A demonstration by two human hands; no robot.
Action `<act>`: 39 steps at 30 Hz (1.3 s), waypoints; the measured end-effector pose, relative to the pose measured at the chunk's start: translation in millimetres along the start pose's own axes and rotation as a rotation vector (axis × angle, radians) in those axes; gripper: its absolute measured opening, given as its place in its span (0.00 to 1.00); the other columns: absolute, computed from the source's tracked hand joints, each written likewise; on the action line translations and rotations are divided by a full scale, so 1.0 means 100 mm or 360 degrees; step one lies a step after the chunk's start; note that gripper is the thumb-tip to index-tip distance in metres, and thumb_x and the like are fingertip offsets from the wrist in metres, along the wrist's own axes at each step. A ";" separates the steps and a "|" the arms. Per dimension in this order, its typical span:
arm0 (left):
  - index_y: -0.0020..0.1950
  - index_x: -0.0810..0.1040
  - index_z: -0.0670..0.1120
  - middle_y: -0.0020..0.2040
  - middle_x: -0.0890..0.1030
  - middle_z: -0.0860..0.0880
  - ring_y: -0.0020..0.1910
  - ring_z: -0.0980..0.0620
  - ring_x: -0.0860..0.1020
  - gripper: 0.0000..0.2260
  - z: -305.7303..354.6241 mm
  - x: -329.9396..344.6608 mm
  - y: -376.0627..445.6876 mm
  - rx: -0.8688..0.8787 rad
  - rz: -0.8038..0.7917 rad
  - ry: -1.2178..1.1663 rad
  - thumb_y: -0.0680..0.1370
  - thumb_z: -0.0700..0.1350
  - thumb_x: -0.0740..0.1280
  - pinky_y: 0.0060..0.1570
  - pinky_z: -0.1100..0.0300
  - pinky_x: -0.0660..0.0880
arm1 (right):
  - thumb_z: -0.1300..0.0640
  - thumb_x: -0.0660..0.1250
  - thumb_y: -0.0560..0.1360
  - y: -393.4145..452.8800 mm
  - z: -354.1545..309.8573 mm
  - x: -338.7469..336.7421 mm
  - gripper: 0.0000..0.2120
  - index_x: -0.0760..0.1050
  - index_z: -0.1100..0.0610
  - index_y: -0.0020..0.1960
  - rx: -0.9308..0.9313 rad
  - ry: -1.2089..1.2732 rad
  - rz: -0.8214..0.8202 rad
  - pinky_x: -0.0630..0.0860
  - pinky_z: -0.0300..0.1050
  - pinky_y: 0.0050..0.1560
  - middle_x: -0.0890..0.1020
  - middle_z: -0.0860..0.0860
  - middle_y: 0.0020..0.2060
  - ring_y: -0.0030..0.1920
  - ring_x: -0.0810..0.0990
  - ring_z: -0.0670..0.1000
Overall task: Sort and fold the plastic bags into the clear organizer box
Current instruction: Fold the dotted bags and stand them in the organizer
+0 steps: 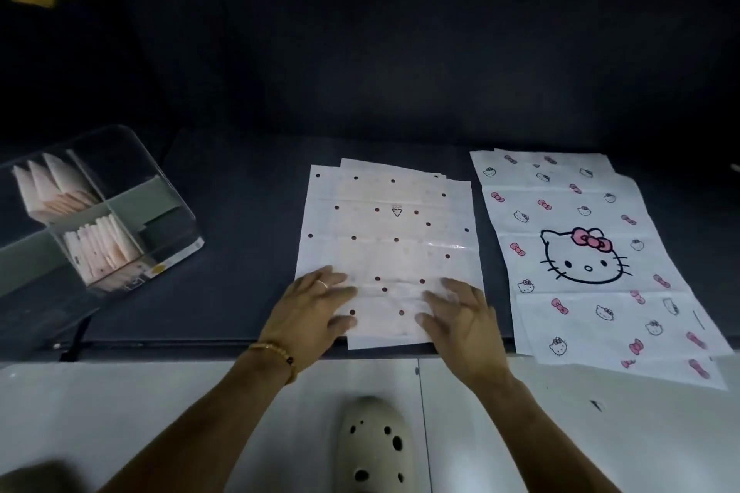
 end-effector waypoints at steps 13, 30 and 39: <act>0.46 0.75 0.48 0.38 0.79 0.48 0.36 0.46 0.75 0.03 -0.27 -0.69 -0.13 -0.0292 0.0323 -0.0185 0.78 0.45 0.62 0.36 0.57 0.70 | 0.36 0.67 0.70 0.03 -0.72 -0.06 0.39 0.60 0.50 0.75 -0.0349 0.0358 -0.0224 0.59 0.44 0.71 0.64 0.44 0.73 0.72 0.60 0.46; 0.52 0.82 0.46 0.58 0.80 0.44 0.58 0.47 0.77 0.33 -1.35 -0.74 -0.82 -0.0996 0.0291 -0.2007 0.68 0.70 0.53 0.60 0.49 0.73 | 0.51 0.62 0.79 0.38 -1.11 0.42 0.15 0.75 0.62 0.42 0.0337 0.0992 -0.0493 0.71 0.40 0.28 0.77 0.52 0.35 0.33 0.74 0.50; 0.38 0.76 0.43 0.36 0.77 0.48 0.38 0.50 0.74 0.10 -1.47 -0.73 -0.72 -0.1044 0.0365 -0.0843 0.78 0.45 0.66 0.35 0.64 0.66 | 0.50 0.63 0.78 0.50 -0.93 0.46 0.17 0.66 0.58 0.34 0.0539 0.0892 -0.0271 0.67 0.45 0.36 0.69 0.51 0.30 0.34 0.68 0.52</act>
Point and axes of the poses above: each hand's wrist, its own y-axis towards the middle knuckle, its own x-axis out of the palm, z = x × y, the point moved 9 cm from there along y, towards the middle knuckle
